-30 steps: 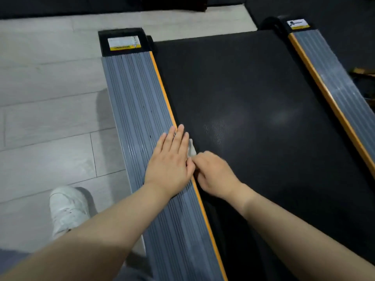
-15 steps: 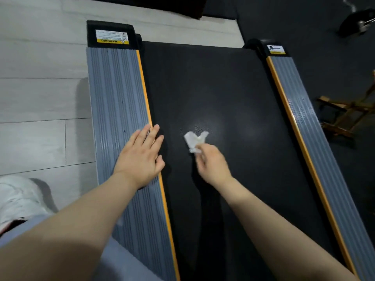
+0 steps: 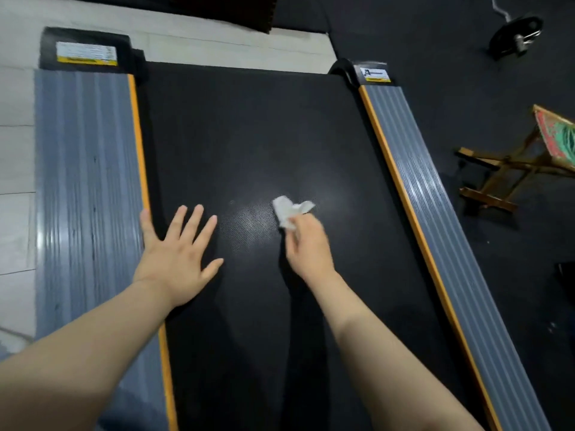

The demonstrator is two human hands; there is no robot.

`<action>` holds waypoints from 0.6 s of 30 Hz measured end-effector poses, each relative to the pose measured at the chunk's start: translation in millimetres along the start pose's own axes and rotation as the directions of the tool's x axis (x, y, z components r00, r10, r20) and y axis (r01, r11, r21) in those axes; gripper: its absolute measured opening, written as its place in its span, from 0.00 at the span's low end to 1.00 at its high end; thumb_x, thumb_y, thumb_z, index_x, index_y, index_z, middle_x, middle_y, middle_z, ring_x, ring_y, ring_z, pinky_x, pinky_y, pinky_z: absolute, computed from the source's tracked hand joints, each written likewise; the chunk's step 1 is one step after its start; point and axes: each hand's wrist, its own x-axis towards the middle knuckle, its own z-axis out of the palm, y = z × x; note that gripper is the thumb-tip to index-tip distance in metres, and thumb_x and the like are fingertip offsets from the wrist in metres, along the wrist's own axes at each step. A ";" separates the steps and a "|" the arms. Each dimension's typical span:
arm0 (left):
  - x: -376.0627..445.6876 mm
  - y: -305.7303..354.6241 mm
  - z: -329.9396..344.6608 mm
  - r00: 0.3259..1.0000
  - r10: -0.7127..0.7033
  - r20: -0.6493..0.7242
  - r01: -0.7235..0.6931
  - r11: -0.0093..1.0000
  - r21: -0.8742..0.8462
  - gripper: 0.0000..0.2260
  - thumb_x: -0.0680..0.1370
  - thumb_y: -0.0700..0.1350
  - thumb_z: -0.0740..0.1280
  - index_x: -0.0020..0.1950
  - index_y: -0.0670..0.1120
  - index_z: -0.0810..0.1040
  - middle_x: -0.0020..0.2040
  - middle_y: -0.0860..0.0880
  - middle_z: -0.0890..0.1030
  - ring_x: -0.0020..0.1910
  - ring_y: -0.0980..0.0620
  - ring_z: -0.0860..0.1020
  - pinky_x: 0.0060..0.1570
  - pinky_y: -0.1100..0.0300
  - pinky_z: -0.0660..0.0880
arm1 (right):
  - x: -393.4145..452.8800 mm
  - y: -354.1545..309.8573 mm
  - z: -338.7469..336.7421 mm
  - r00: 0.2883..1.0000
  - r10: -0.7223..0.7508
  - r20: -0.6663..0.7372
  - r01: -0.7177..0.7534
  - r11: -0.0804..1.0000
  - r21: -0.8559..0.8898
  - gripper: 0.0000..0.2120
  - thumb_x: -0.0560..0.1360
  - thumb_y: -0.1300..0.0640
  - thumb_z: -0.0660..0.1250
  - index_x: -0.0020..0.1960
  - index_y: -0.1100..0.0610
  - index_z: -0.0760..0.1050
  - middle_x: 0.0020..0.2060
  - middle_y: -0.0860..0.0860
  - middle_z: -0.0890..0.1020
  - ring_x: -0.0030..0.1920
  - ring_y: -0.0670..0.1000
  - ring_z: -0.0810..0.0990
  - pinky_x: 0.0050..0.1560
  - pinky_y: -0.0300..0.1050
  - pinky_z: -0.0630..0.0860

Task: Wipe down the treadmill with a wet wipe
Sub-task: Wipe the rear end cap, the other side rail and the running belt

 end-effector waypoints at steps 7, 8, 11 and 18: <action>1.3 -2.1 15.6 0.981 -0.001 -0.194 -0.007 0.999 -0.039 0.30 0.79 0.62 0.54 0.79 0.52 0.61 0.78 0.46 0.63 0.76 0.44 0.65 0.71 0.28 0.46 | 23.1 146.5 -70.0 0.773 0.560 -0.298 -0.609 0.786 -0.102 0.10 0.77 0.59 0.60 0.51 0.64 0.76 0.48 0.61 0.79 0.49 0.63 0.78 0.44 0.49 0.70; 2.2 -1.8 15.2 0.974 -0.007 -0.226 -0.006 0.998 -0.055 0.28 0.80 0.60 0.55 0.78 0.52 0.63 0.77 0.46 0.65 0.75 0.44 0.66 0.71 0.28 0.47 | 26.9 154.0 -75.3 0.691 0.647 -0.322 -0.698 0.714 -0.063 0.10 0.79 0.59 0.59 0.53 0.65 0.76 0.50 0.60 0.78 0.50 0.61 0.78 0.43 0.46 0.68; 2.1 -3.5 13.6 0.961 -0.025 -0.274 -0.002 0.995 -0.100 0.25 0.80 0.56 0.54 0.77 0.52 0.67 0.75 0.45 0.69 0.73 0.43 0.69 0.72 0.29 0.47 | 34.5 132.9 -59.9 0.665 0.657 -0.355 -0.700 0.714 0.009 0.09 0.78 0.61 0.60 0.52 0.64 0.75 0.47 0.56 0.77 0.46 0.56 0.77 0.42 0.43 0.67; 2.9 -5.5 13.3 0.961 -0.043 -0.275 0.007 0.991 -0.132 0.24 0.79 0.52 0.55 0.76 0.52 0.67 0.75 0.46 0.69 0.73 0.44 0.69 0.72 0.31 0.47 | -23.0 146.9 -64.1 0.971 0.201 -0.131 -0.206 0.978 -0.026 0.07 0.77 0.62 0.64 0.52 0.63 0.77 0.44 0.57 0.79 0.45 0.54 0.76 0.47 0.41 0.68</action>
